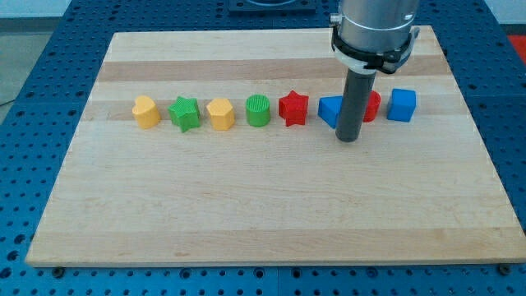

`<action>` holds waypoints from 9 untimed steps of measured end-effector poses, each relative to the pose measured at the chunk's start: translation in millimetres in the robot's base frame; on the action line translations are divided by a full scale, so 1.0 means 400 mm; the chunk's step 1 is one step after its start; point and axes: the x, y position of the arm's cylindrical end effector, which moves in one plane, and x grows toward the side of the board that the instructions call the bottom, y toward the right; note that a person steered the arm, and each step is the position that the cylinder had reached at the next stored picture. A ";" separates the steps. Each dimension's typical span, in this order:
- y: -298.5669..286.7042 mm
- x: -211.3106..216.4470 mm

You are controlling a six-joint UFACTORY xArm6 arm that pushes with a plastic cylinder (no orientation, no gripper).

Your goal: Move the blue cube towards top center

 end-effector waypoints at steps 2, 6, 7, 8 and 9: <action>0.064 0.019; 0.263 -0.164; 0.193 -0.187; 0.244 -0.150; 0.260 -0.068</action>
